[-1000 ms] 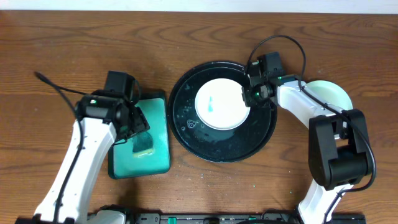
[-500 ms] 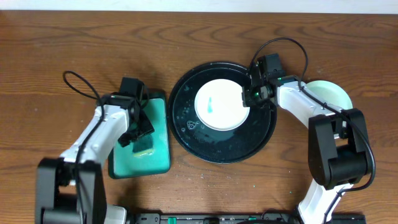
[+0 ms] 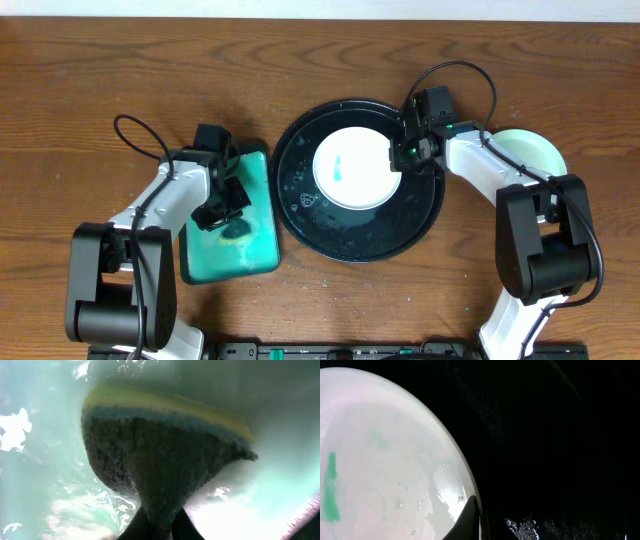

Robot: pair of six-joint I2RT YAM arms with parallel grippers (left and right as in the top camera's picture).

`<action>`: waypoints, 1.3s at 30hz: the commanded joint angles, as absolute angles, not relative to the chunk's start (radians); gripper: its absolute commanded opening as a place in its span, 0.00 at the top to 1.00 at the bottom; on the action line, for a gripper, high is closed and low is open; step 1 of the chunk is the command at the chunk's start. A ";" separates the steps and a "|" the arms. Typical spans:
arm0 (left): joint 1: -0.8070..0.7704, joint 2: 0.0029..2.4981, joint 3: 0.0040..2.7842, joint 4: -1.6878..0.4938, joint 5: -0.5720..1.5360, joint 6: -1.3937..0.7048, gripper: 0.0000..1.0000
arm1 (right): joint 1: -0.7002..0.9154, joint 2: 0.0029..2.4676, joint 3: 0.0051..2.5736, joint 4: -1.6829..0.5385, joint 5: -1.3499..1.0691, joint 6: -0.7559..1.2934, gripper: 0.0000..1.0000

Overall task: Clean dirty plates on tray and stack at the side
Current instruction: 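Grasp the green sponge with left gripper and lift it, then scrub the white plate with the sponge while right gripper holds its rim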

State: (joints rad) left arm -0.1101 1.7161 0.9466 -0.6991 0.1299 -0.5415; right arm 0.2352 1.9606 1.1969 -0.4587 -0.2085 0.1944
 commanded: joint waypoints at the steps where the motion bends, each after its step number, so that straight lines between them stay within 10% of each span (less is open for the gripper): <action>1: -0.126 1.702 0.984 -0.706 0.265 -0.460 0.93 | 0.244 1.982 1.179 -0.480 -0.185 0.213 0.99; 23: -0.163 1.615 1.225 -0.874 0.221 -0.399 0.93 | 0.244 1.982 1.179 -0.484 -0.185 0.213 0.99; 39: -0.543 1.865 1.226 -0.256 0.275 -0.628 0.93 | 0.244 1.982 1.179 -0.487 -0.185 0.213 0.99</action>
State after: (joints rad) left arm -0.5003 1.7931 1.2140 -0.3050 0.2455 -0.5438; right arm 0.2352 1.9606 1.1984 -0.4633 -0.2092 0.1947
